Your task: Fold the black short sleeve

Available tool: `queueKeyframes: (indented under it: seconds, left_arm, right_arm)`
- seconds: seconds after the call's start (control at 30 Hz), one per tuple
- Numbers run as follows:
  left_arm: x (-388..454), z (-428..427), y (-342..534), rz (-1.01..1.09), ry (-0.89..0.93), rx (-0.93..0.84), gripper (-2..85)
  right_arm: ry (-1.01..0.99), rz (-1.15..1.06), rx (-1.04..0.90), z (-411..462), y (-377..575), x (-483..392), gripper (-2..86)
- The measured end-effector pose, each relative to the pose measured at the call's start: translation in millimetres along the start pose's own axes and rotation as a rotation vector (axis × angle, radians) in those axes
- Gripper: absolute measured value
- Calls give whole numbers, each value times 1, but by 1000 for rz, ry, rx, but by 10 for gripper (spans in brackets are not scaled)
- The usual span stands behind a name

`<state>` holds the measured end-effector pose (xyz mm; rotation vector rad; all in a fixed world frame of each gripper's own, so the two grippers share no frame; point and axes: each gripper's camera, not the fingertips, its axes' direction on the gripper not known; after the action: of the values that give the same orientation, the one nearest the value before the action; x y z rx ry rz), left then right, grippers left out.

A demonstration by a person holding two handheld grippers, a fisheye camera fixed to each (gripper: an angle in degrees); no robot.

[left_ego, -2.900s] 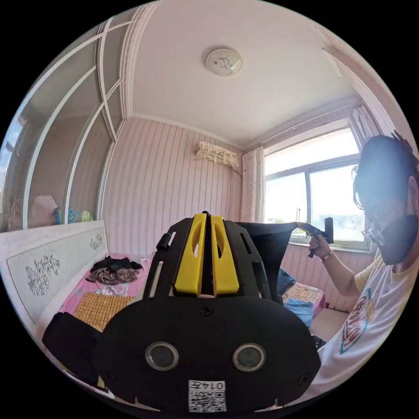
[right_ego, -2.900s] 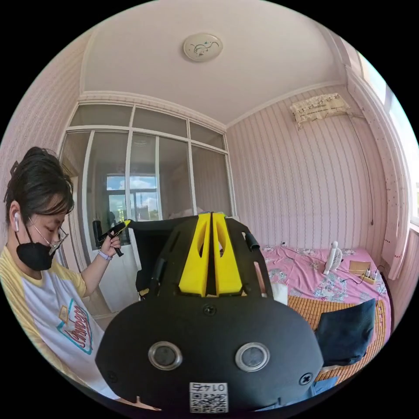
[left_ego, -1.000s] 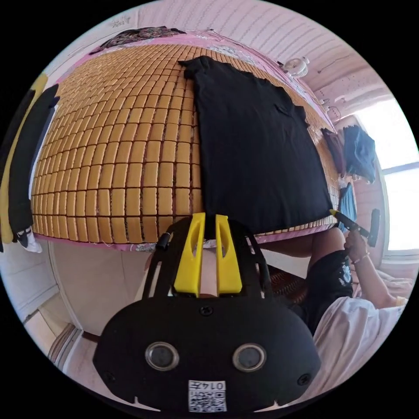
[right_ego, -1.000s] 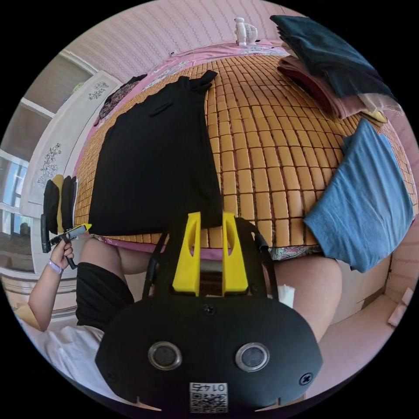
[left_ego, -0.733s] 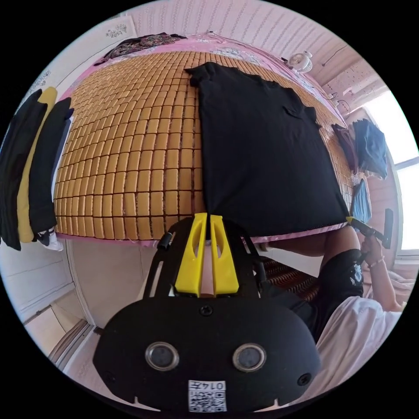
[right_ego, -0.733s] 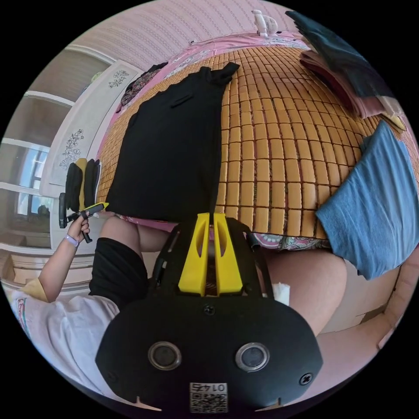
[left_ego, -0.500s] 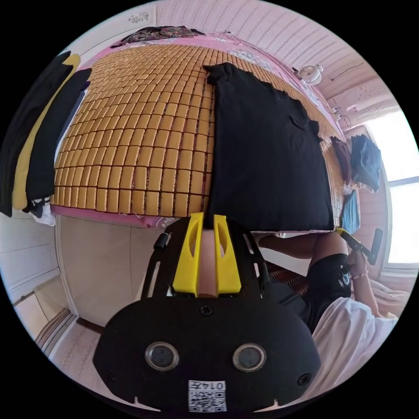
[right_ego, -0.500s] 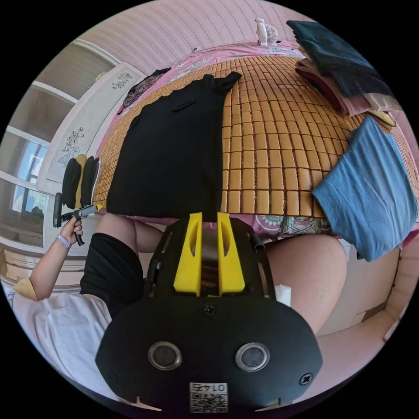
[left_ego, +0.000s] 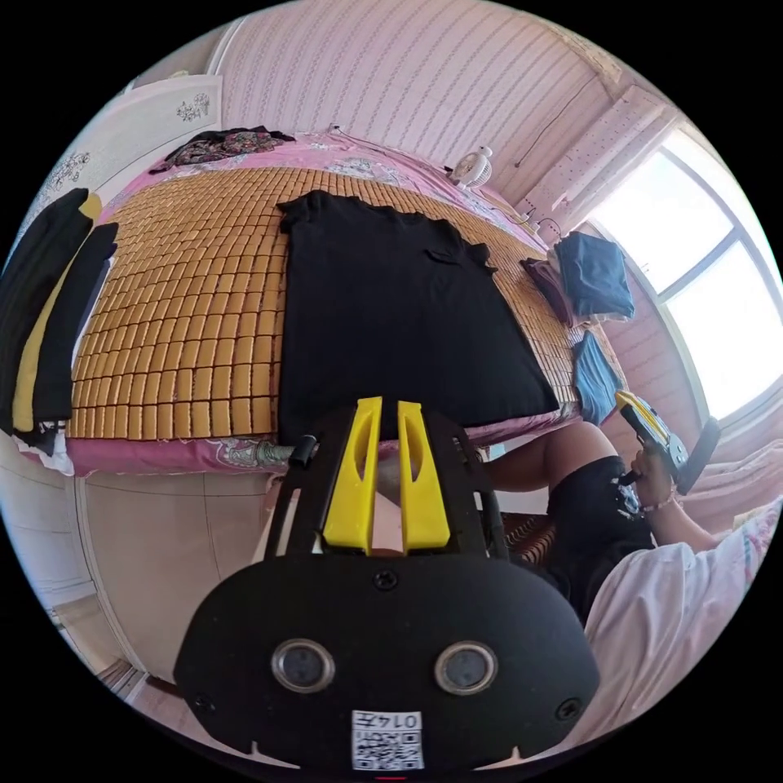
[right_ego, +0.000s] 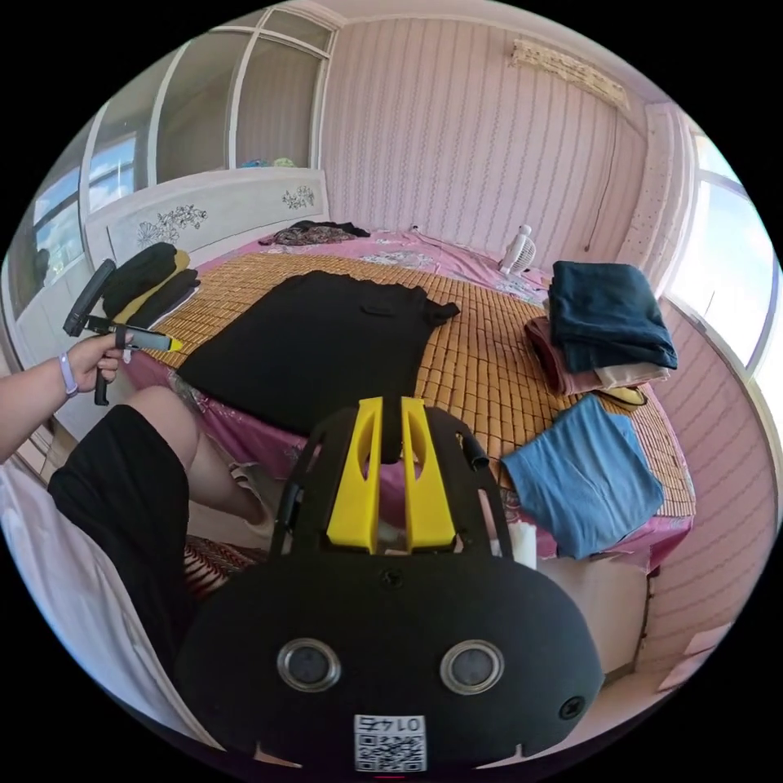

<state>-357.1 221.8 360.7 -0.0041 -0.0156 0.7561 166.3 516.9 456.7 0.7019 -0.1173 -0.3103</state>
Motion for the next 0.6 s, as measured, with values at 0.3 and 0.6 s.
queueKeyframes:
  seconds: [0.3,0.6]
  left_arm:
    - [3,62,-58,-4,37,16,43]
    - [7,133,-154,52,54,-14,37]
  right_arm:
    - [-175,-16,-104,77,-44,-2,47]
    - [-100,220,-136,245,-196,104,64]
